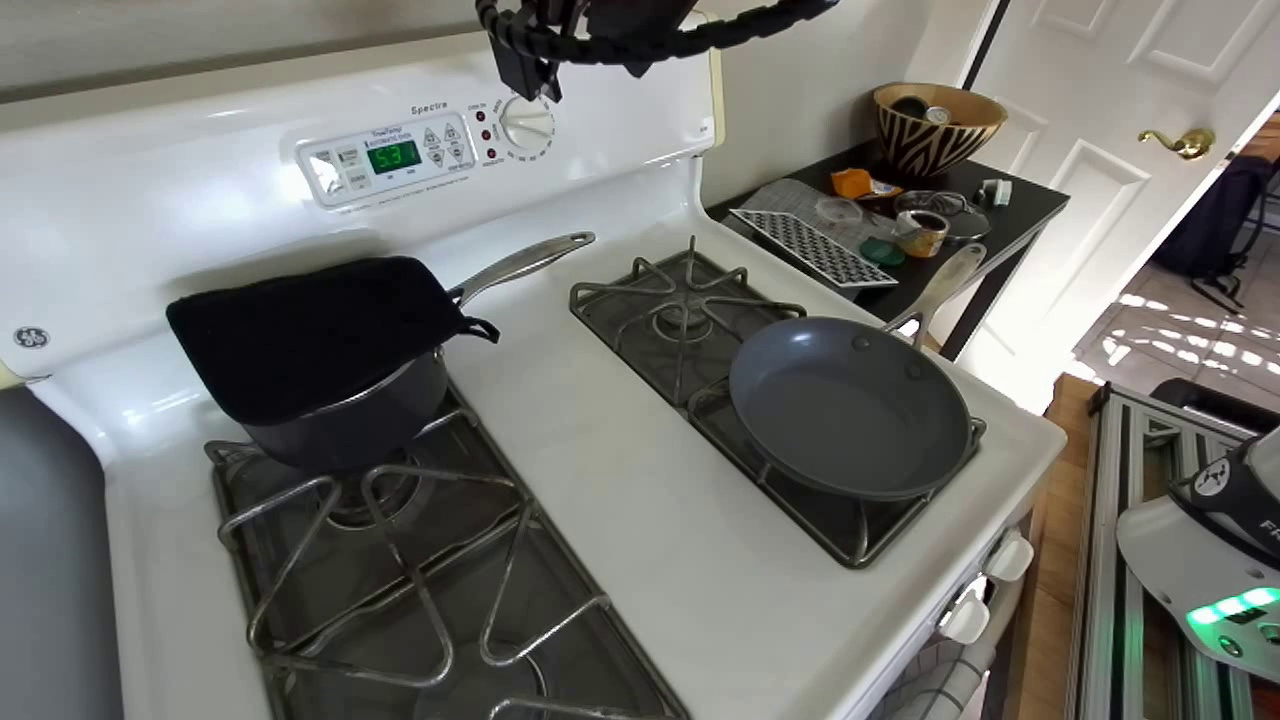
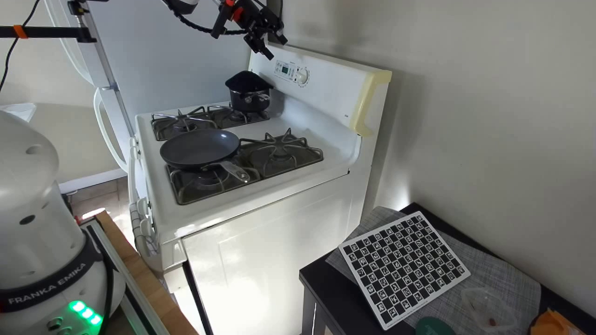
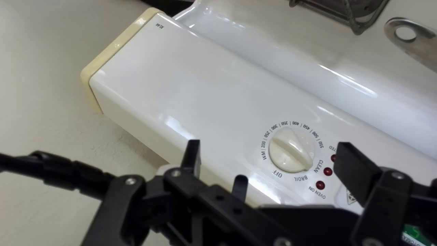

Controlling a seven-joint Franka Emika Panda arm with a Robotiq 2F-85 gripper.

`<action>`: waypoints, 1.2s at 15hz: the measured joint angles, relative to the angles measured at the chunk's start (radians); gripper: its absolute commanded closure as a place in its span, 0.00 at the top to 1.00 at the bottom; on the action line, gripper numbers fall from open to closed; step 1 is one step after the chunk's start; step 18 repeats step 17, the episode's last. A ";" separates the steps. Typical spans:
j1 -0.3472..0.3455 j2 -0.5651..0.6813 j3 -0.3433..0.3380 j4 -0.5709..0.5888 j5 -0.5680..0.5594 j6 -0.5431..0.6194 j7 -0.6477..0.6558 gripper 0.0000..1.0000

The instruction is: Turn the stove on the switch to the left

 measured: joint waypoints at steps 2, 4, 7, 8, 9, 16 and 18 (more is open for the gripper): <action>-0.002 -0.009 0.000 -0.014 0.000 0.000 0.017 1.00; -0.004 -0.017 0.000 -0.029 0.000 0.000 0.031 1.00; -0.008 -0.024 0.000 -0.044 0.000 0.002 0.044 1.00; -0.009 -0.026 0.000 -0.049 0.000 0.005 0.046 1.00; -0.010 -0.028 0.000 -0.053 0.000 0.007 0.047 1.00; -0.013 -0.031 0.000 -0.055 0.000 0.009 0.048 1.00; -0.013 -0.031 0.000 -0.055 0.000 0.009 0.048 1.00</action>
